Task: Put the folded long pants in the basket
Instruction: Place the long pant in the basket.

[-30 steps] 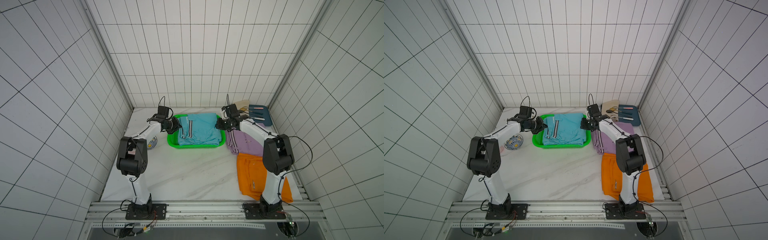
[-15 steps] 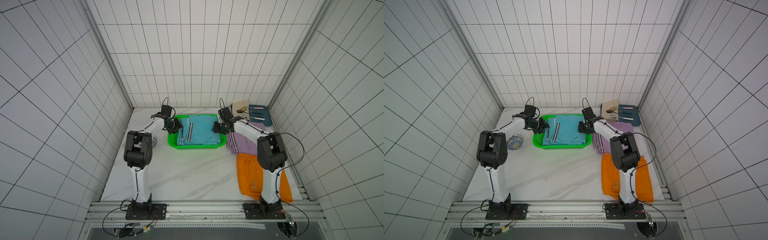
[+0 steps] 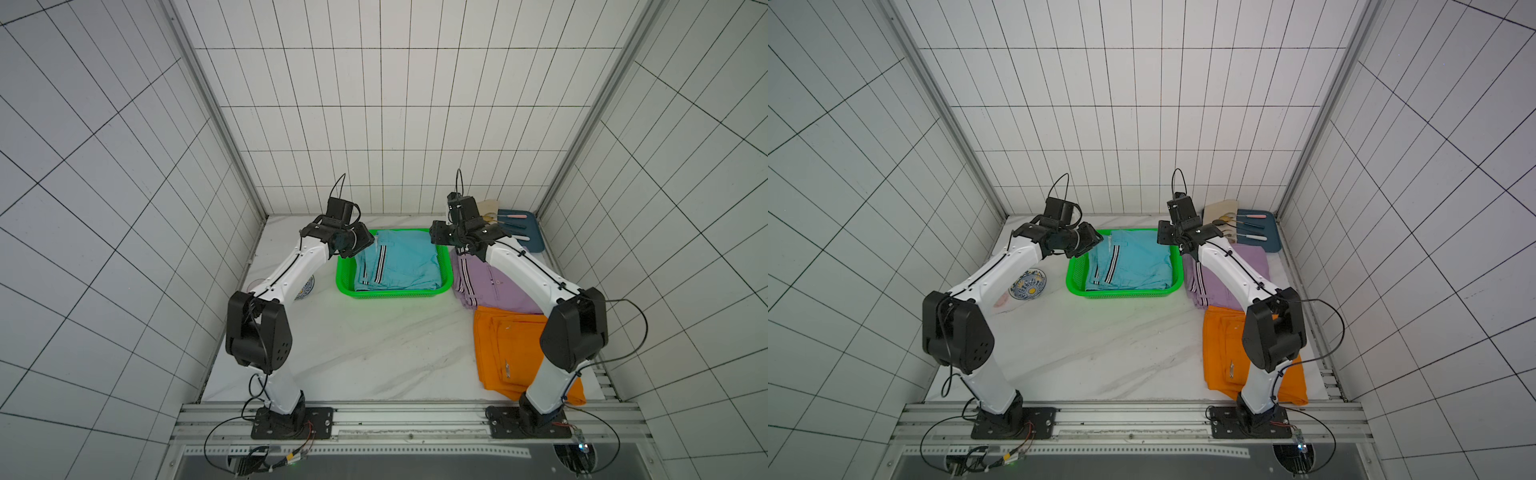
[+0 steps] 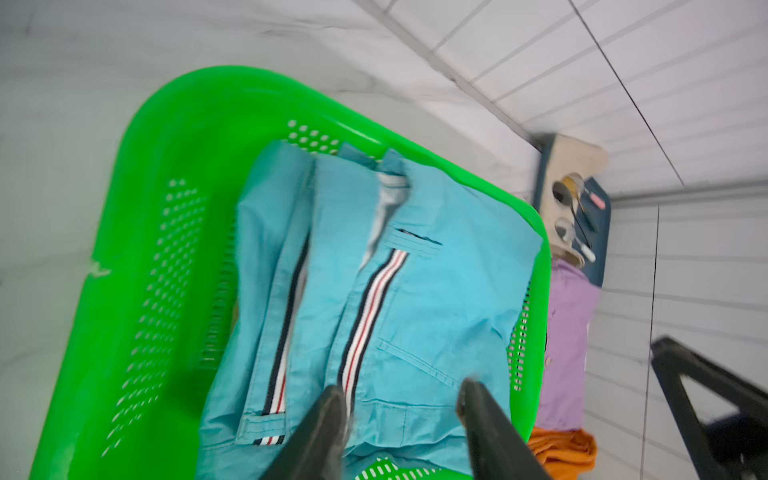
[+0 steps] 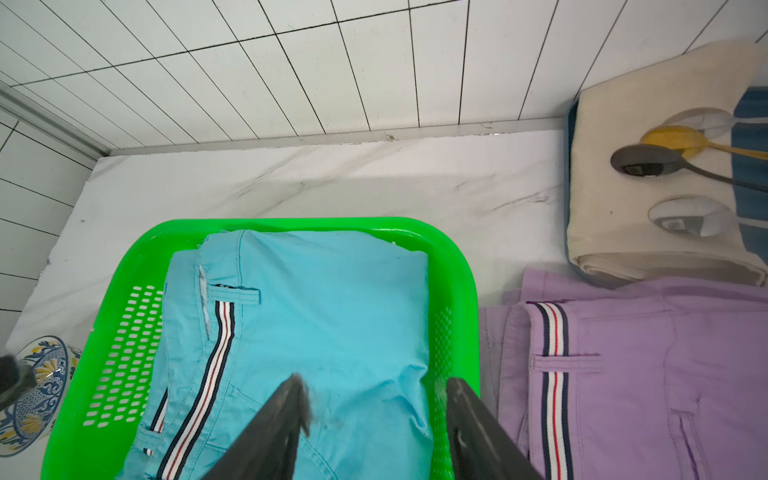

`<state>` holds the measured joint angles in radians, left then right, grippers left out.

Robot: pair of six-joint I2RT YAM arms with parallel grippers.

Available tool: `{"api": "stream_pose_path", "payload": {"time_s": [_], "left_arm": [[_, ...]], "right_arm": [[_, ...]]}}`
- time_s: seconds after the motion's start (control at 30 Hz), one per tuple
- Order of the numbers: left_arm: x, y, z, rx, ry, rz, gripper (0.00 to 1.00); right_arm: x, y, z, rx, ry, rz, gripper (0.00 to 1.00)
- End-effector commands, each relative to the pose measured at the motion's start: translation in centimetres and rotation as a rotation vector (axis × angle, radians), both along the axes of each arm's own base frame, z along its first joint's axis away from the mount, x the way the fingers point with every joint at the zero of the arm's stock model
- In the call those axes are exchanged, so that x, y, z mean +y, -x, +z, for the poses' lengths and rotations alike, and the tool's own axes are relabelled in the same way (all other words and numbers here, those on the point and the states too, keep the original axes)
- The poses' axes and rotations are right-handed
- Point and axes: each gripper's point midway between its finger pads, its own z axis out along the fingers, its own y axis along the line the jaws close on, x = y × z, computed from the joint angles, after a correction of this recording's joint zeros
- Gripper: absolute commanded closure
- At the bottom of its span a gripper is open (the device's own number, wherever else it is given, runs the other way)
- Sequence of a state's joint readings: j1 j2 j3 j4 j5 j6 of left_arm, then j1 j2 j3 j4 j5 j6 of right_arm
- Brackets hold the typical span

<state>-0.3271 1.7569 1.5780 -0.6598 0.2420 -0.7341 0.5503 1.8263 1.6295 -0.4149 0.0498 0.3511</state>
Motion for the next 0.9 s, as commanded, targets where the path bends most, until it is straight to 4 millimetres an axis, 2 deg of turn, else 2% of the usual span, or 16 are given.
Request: {"api": "stream_pose_path", "payload": {"time_s": [0.0,0.07,0.17,0.3,0.37,0.47,0.53,0.6,0.7,0.87], "left_arm": [[-0.4,-2.4,-2.8,0.021,-0.012,-0.008,0.77],[-1.0,-3.7,-4.6,0.046,-0.015,-0.03,0.88],[-1.3,-5.9,-8.4,0.09,-0.04,-0.063,0.93],[0.9,-8.0,-14.6,0.218,-0.043,-0.02,1.0],[1.6,-8.3,-16.7,0.261,0.009,-0.009,1.0],[2.8,-8.5,-18.1,0.277,0.011,0.02,1.0],[3.1,-8.2,-17.8,0.277,0.008,0.024,1.0],[3.1,-7.9,-16.7,0.267,0.012,0.021,1.0],[2.9,-6.8,-13.5,0.221,0.022,0.02,1.0],[2.5,-3.2,-6.9,0.101,0.003,0.028,1.0]], "right_arm": [[1.5,-2.1,-4.0,0.041,0.05,0.02,0.46],[2.3,-3.2,-6.0,0.071,0.06,0.027,0.48],[3.1,-4.7,-9.8,0.123,0.085,0.037,0.5],[3.4,-5.5,-14.1,0.183,0.135,0.038,0.52],[3.2,-5.5,-15.1,0.195,0.144,0.034,0.52],[3.3,-5.5,-15.2,0.197,0.143,0.036,0.52],[3.3,-5.5,-14.6,0.19,0.137,0.038,0.52],[3.3,-5.4,-13.3,0.169,0.125,0.04,0.51],[3.1,-4.7,-9.9,0.115,0.107,0.037,0.51],[2.6,-0.8,-4.5,0.019,0.032,0.057,0.49]]}}
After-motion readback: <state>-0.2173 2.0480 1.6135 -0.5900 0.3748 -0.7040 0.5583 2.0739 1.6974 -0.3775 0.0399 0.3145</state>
